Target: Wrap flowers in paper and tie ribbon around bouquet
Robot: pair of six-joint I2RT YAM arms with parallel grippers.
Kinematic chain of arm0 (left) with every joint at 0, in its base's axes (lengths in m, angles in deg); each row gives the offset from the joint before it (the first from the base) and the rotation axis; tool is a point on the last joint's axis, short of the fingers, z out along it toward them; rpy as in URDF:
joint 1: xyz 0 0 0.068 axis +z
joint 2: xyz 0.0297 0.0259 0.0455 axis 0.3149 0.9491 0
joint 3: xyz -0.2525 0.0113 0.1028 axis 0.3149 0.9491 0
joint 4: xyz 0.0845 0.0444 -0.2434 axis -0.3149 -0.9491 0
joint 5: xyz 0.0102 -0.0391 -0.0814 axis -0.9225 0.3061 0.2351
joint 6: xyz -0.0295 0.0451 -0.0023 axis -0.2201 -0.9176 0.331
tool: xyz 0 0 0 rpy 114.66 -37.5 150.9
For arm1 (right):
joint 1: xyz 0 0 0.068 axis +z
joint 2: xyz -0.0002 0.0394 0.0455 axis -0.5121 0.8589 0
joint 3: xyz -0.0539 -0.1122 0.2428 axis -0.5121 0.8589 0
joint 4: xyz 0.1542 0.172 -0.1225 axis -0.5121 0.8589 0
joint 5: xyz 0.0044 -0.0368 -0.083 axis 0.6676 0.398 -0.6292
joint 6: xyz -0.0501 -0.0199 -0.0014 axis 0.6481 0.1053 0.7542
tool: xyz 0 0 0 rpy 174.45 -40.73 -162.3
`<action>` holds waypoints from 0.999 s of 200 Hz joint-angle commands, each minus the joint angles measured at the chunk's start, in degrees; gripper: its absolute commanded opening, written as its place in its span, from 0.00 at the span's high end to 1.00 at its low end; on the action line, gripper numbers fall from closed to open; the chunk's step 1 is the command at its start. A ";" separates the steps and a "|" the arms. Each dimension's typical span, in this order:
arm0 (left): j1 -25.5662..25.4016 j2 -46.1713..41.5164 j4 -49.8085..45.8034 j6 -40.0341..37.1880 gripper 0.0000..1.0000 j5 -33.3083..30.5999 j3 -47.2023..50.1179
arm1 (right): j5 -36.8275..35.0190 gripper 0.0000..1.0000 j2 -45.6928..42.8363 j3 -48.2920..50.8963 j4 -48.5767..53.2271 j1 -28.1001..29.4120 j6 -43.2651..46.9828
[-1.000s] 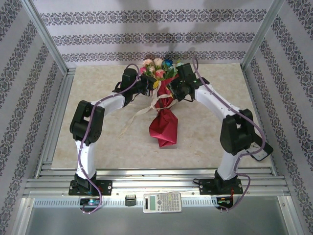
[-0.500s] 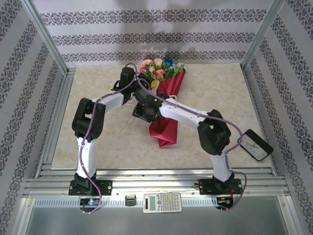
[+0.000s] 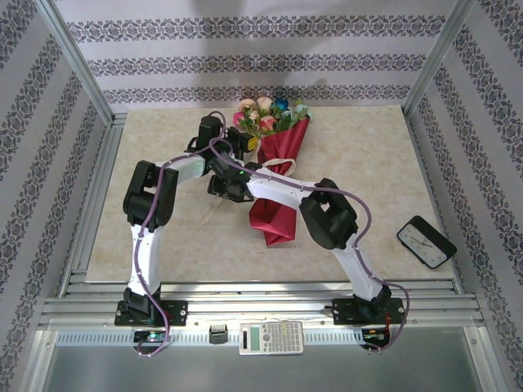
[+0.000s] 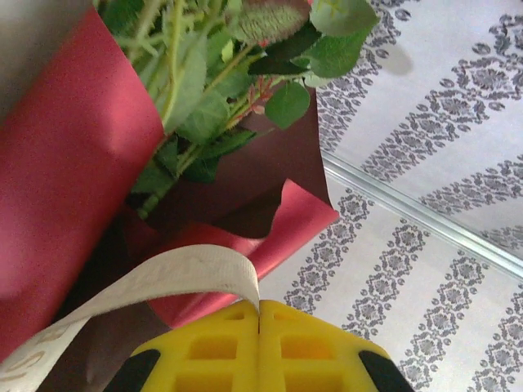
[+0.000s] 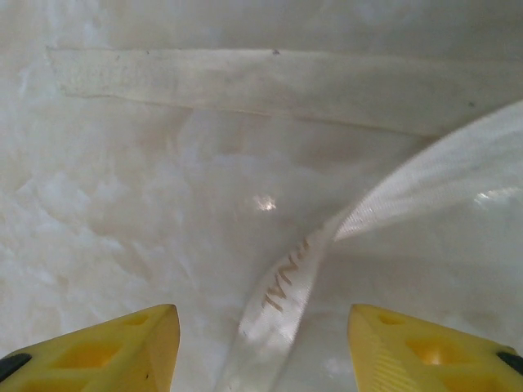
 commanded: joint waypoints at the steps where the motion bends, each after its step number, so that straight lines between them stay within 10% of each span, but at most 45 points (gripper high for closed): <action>1: 0.24 1.34 1.43 1.77 1.00 1.01 -2.71 | -3.13 0.43 2.93 -3.03 2.14 0.29 1.00; 79: 1.44 7.19 3.87 8.54 1.00 2.15 -4.62 | -5.33 0.49 7.58 -4.98 5.02 0.80 0.23; 165: 1.88 7.63 4.60 9.17 1.00 2.68 -4.27 | -6.05 1.00 6.52 -4.94 4.95 0.40 0.07; 200: 1.96 7.55 4.63 9.26 1.00 2.44 -4.55 | -6.17 1.00 2.58 -2.71 3.36 0.12 0.36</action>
